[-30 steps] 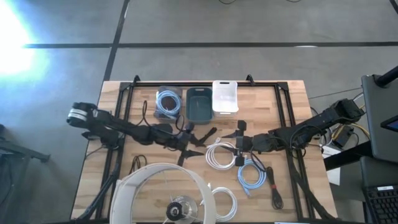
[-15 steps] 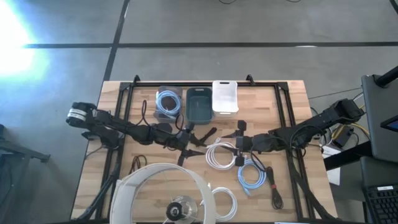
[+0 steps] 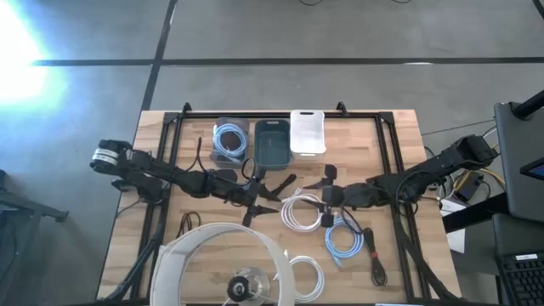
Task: Sort HDMI cables
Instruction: Put the blue HDMI cable into the black bin
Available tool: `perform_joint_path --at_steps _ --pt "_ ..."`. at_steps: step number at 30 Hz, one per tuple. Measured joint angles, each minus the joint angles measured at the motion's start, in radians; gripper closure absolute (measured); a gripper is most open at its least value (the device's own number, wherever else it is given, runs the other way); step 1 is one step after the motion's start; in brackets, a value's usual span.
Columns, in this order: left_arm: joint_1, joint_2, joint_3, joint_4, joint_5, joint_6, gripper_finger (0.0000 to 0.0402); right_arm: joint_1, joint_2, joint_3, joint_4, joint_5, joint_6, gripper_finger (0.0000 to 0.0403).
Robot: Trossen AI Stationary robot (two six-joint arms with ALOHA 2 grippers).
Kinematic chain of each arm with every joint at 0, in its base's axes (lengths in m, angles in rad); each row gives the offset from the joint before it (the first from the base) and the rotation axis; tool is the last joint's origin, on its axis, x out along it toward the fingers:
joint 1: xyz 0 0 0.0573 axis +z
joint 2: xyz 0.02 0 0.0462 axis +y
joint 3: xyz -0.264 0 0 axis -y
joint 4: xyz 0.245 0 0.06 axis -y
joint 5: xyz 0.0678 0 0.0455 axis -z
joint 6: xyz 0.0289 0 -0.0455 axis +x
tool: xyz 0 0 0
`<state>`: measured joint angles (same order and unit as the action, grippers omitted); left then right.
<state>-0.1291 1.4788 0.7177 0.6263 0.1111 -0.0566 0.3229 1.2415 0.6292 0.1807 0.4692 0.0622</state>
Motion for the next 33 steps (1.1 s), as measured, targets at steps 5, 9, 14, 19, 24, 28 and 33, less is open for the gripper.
perform_joint_path --at_steps 5,9,14,19,24,28,33 --pt "0.0 0.0 0.0 0.0 0.0 -0.004 0.0241 0.0 -0.003 0.0 -0.118 0.006 0.167 0.0225" --pt "0.0 0.0 0.0 0.0 0.0 -0.005 0.0241 -0.002 -0.013 0.011 -0.212 0.056 0.267 0.0225" --pt "0.0 0.0 0.0 0.0 0.0 -0.008 0.0241 0.0 -0.036 0.109 -0.56 -0.09 0.311 0.0225" --pt "0.0 0.0 0.0 -0.003 0.0 -0.008 0.0241 0.0 -0.028 0.155 -0.792 -0.24 0.398 0.0225" --pt "0.0 0.0 0.0 -0.002 0.0 -0.023 0.0241 0.0 0.018 0.115 -0.893 -0.243 0.456 0.0225" --pt "0.0 0.0 0.0 -0.007 -0.001 -0.029 0.0241 0.0 0.071 0.08 -0.887 -0.282 0.504 0.0225" --pt "0.0 0.0 0.0 -0.009 0.0 -0.03 0.0241 0.0 0.139 0.078 -0.882 -0.436 0.499 0.0225"
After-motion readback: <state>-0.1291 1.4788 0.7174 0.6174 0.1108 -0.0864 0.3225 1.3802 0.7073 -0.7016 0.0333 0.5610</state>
